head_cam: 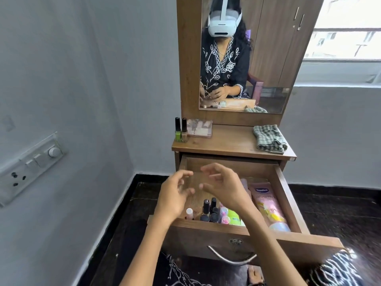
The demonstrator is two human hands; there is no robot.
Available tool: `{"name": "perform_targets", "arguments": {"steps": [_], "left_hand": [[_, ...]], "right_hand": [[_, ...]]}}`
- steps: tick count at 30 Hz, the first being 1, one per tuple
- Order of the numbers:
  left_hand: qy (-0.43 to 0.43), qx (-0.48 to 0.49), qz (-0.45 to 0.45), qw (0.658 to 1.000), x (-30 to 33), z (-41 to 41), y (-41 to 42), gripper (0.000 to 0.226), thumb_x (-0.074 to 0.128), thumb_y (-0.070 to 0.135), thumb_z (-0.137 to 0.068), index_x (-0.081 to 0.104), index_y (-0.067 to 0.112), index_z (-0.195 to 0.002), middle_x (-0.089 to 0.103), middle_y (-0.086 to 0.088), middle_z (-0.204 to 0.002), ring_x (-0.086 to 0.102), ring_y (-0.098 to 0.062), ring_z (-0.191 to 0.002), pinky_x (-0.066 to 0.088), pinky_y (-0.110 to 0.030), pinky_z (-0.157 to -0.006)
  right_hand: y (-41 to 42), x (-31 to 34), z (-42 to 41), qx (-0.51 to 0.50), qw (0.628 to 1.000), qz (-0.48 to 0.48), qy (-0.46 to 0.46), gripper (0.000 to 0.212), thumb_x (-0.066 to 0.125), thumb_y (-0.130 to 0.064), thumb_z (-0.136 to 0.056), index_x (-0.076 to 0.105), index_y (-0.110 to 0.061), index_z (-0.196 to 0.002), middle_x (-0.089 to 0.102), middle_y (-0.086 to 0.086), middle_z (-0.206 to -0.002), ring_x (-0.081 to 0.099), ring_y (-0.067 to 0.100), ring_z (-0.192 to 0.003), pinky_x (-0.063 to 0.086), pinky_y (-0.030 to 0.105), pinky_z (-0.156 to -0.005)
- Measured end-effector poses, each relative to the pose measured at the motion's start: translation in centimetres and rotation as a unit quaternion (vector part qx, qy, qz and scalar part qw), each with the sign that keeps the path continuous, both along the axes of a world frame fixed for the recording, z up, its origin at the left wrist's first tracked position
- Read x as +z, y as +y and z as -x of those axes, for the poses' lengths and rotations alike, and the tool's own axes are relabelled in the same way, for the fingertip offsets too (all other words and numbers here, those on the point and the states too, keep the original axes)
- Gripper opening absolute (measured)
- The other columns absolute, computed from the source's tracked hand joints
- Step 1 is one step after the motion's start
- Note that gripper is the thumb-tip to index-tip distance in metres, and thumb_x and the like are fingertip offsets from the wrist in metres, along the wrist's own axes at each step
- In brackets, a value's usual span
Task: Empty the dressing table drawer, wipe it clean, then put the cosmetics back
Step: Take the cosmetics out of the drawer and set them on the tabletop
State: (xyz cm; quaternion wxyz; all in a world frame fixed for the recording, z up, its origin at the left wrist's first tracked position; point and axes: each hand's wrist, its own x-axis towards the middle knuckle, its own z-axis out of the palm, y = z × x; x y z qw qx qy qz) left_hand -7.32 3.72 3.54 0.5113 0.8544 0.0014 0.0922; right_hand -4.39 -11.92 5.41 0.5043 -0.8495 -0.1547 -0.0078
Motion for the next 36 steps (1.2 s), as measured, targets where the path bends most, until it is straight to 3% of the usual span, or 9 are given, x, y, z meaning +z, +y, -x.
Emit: {"name": "perform_targets", "arguments": {"steps": [3,7,9,12,16,22,29,36], "left_hand": [[0.0,-0.018,-0.001,1.0,-0.8,0.9,-0.1,0.037,0.071,0.007,-0.077,0.061,0.036,-0.098,0.057,0.016,-0.109,0.052,-0.008,-0.106,0.044,-0.024,-0.091],[-0.006,-0.044,-0.036,0.998,-1.2,1.3,-0.3,0.039,0.078,0.007,-0.068,0.063,0.041,-0.08,0.058,0.025,-0.101,0.056,-0.003,-0.101,0.047,-0.014,-0.083],[0.015,-0.061,-0.052,0.997,-1.3,1.2,-0.3,0.029,0.081,0.009,-0.066,0.066,0.033,-0.073,0.061,0.022,-0.099,0.058,-0.004,-0.099,0.054,-0.026,-0.08],[0.05,-0.083,-0.131,0.987,-1.1,1.0,-0.4,0.023,0.083,0.021,-0.064,0.064,0.034,-0.064,0.063,0.018,-0.101,0.057,-0.005,-0.102,0.049,-0.039,-0.092],[0.115,-0.114,-0.18,0.97,-0.3,0.6,-0.6,0.022,0.083,0.024,-0.064,0.068,0.036,-0.076,0.063,0.011,-0.108,0.054,-0.008,-0.105,0.048,-0.039,-0.095],[0.151,-0.166,-0.246,0.943,0.4,-0.2,-1.1,0.027,0.082,0.019,-0.068,0.072,0.025,-0.092,0.071,0.009,-0.094,0.064,0.0,-0.081,0.054,-0.027,-0.082],[0.148,-0.178,-0.311,0.922,0.7,-0.4,-1.5,0.029,0.076,0.016,-0.073,0.071,0.024,-0.101,0.071,0.007,-0.1,0.066,-0.009,-0.088,0.054,-0.028,-0.08],[0.138,-0.181,-0.342,0.912,0.8,-0.4,-1.7,0.03,0.075,0.02,-0.075,0.07,0.023,-0.104,0.071,0.004,-0.103,0.066,-0.012,-0.092,0.05,-0.027,-0.077]], "right_hand": [[-0.6,-0.9,1.1,-0.007,0.999,0.05,-0.019,0.032,0.08,-0.02,-0.072,0.064,-0.03,-0.097,0.061,-0.02,-0.094,0.055,-0.002,-0.088,0.038,0.004,-0.071],[-1.7,-1.4,2.2,-0.026,0.994,0.101,-0.027,0.029,0.081,-0.016,-0.07,0.065,-0.025,-0.092,0.062,-0.015,-0.093,0.055,0.006,-0.092,0.038,0.01,-0.073],[-2.1,-1.4,2.6,-0.019,0.99,0.138,-0.015,0.026,0.082,-0.018,-0.067,0.065,-0.025,-0.086,0.059,-0.014,-0.091,0.054,0.007,-0.09,0.039,0.011,-0.07],[-2.2,-1.6,2.9,-0.004,0.975,0.221,0.004,0.03,0.084,-0.022,-0.064,0.069,-0.023,-0.089,0.057,-0.008,-0.096,0.052,0.011,-0.092,0.042,0.023,-0.073],[-1.9,-1.8,2.7,-0.001,0.963,0.268,0.001,0.029,0.085,-0.023,-0.062,0.071,-0.027,-0.087,0.053,-0.01,-0.095,0.049,0.013,-0.092,0.039,0.023,-0.072],[-1.6,-1.9,2.3,0.015,0.945,0.327,0.002,0.028,0.083,-0.023,-0.067,0.074,-0.028,-0.093,0.046,-0.01,-0.094,0.05,0.019,-0.096,0.046,0.027,-0.082],[-1.3,-2.0,2.2,0.03,0.933,0.358,-0.008,0.028,0.069,-0.015,-0.079,0.073,-0.034,-0.098,0.053,-0.005,-0.109,0.046,0.022,-0.101,0.041,0.034,-0.091],[-1.4,-1.9,2.5,0.022,0.938,0.347,0.006,0.025,0.071,-0.011,-0.077,0.075,-0.031,-0.092,0.053,-0.006,-0.109,0.043,0.019,-0.105,0.038,0.041,-0.096]]}}
